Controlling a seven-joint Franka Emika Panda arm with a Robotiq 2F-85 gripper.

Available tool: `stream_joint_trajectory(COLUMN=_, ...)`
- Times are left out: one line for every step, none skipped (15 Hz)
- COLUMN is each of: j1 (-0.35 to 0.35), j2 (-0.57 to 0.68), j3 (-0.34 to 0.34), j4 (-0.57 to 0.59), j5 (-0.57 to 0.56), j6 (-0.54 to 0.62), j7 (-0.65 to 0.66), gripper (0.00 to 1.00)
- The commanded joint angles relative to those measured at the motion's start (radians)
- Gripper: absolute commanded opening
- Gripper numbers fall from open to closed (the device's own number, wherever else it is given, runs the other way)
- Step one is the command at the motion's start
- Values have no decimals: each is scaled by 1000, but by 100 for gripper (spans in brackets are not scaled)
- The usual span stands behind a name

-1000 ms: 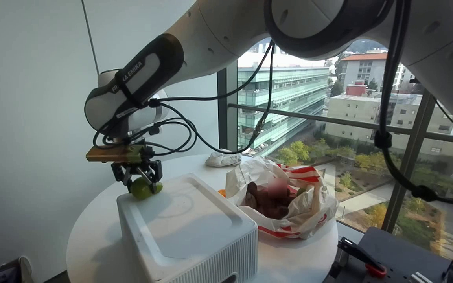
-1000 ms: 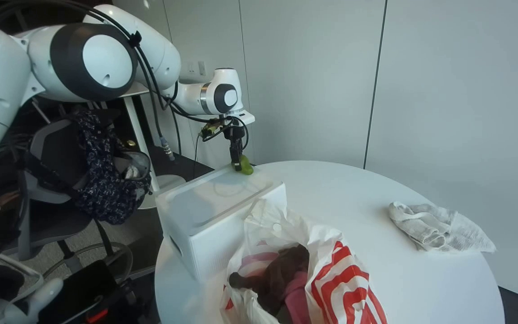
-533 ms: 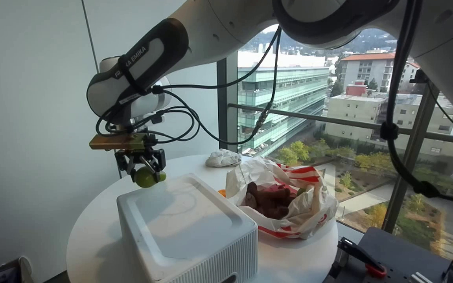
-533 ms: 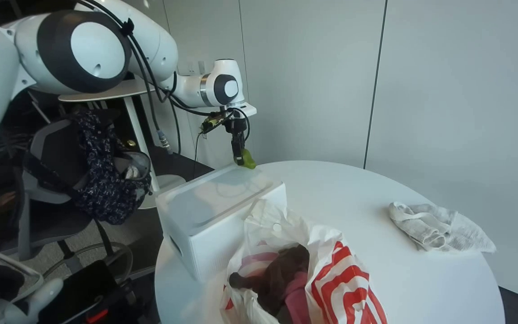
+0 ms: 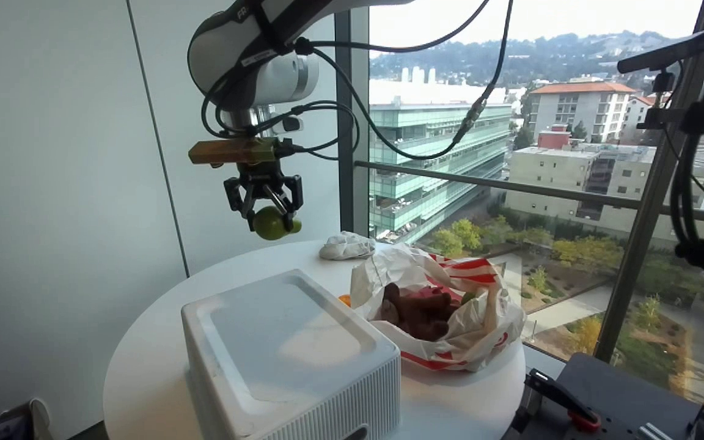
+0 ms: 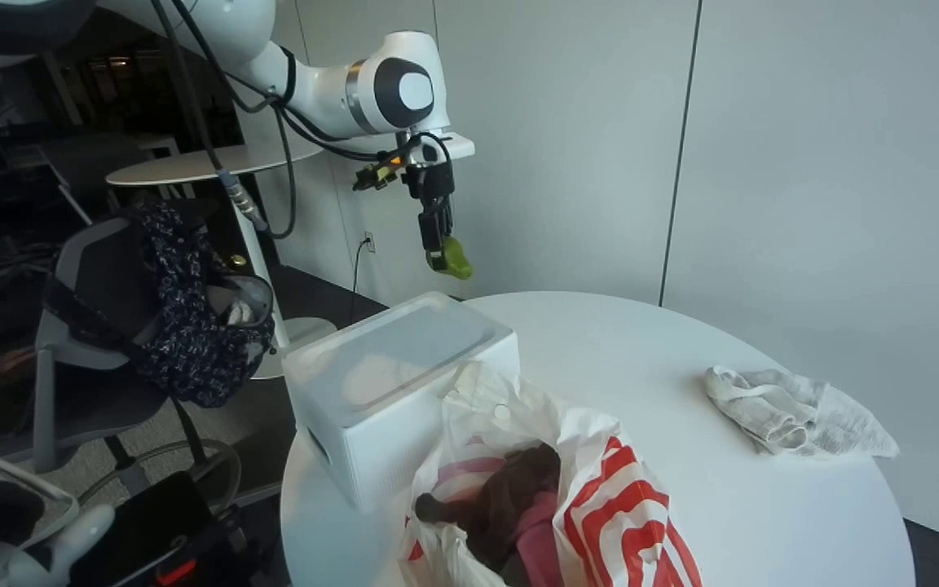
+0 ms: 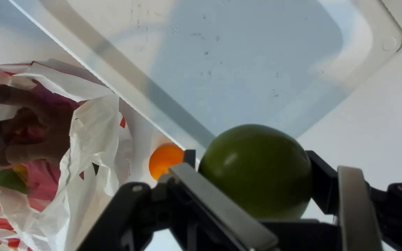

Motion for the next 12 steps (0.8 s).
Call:
stream_joint_trajectory(j1=-53, j2=-227, j3=29, j4=-247, j5=6, j6=-23, j7=-37, gripper=50)
stream_joint_trajectory(j1=-64, j2=-271, j3=29, j4=-300, j5=7, j6=-44, j7=-16, gripper=50)
stream_joint_trajectory(j1=-81, j2=-316, j3=31, j4=-355, j5=20, j6=-65, j7=-10, gripper=50)
stream_joint_trajectory(j1=-98, j2=-357, j3=32, j4=-410, j5=30, j6=-89, j7=-8, gripper=50)
stream_joint_trajectory(j1=-117, j2=-396, j3=31, j4=-468, j5=44, j6=-107, j7=-4, gripper=50)
stream_joint_trajectory(j1=-138, j2=-428, j3=27, j4=-528, j5=56, j6=-108, j7=-10, gripper=50)
stream_joint_trajectory(j1=-159, j2=-454, j3=20, j4=-585, j5=35, j6=-108, j7=13, gripper=50)
stream_joint_trajectory(j1=-184, j2=-473, j3=14, j4=-644, j5=37, j6=-91, j7=19, gripper=50)
stream_joint_trajectory(j1=-209, j2=-484, j3=8, j4=-701, j5=24, j6=-69, j7=12, gripper=50)
stream_joint_trajectory(j1=-236, j2=-492, j3=0, j4=-755, j5=7, j6=-47, j7=5, gripper=50)
stream_joint_trajectory(j1=-264, j2=-490, j3=-11, j4=-810, j5=-4, j6=0, j7=-18, gripper=50)
stream_joint_trajectory(j1=-286, j2=-464, j3=-17, j4=-835, j5=-31, j6=48, j7=-26, gripper=50)
